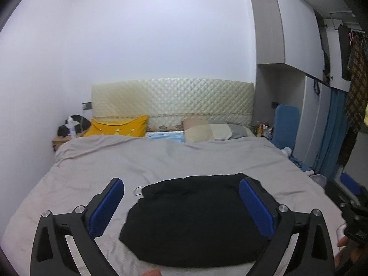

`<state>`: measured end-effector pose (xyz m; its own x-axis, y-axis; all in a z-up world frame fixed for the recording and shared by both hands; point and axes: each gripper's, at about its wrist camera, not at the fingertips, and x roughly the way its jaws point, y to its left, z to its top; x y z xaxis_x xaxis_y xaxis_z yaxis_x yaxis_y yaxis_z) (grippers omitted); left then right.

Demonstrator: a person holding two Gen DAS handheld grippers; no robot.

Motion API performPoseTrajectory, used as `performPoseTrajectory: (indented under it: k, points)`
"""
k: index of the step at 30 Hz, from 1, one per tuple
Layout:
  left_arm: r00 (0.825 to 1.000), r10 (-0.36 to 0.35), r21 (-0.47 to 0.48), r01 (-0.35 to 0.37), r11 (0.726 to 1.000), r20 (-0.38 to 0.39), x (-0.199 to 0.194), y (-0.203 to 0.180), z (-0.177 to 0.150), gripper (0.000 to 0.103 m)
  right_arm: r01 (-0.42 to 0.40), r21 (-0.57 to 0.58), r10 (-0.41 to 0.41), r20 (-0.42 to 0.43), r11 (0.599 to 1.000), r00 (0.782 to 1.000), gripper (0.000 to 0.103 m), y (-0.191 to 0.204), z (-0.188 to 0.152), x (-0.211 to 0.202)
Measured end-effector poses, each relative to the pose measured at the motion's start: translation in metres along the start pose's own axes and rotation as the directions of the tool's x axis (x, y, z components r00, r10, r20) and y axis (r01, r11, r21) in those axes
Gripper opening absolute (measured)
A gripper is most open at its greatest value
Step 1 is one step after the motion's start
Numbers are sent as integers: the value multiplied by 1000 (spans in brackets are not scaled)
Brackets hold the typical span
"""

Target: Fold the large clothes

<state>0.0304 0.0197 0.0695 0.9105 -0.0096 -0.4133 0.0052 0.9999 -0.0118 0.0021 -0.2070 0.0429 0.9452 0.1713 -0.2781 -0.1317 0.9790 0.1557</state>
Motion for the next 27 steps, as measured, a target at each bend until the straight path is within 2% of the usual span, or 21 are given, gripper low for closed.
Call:
performPoseTrajectory:
  k: [5,10,17,21,24,27]
  points:
    - [998,-43,-1,43,999,-46,-6,3,-23,102,-19,-7,19,34,1000,999,103,14,-5,-26]
    - [995,-48,27,50,998,-85,-5,2,-46,102,-16,-28,16,3,999,1000,103,27,-23,-39]
    - [993,-81,38,85,996,-82,-21,7,-69,102,7,-31,-8,-38,999,999,103,38,-49,-46]
    - [990,-87,38,92,995,-109,-19,12,-80,102,32,-38,-34,-64,999,997,103,41,-62,-47]
    - [986,-113,12,116,993,-124,-20,17,-87,102,34,-30,-37,-92,999,995,103,42,-71,-47]
    - [980,-134,26,139,990,-144,-18,16,-94,102,51,-46,-56,-108,998,993,103,43,-80,-49]
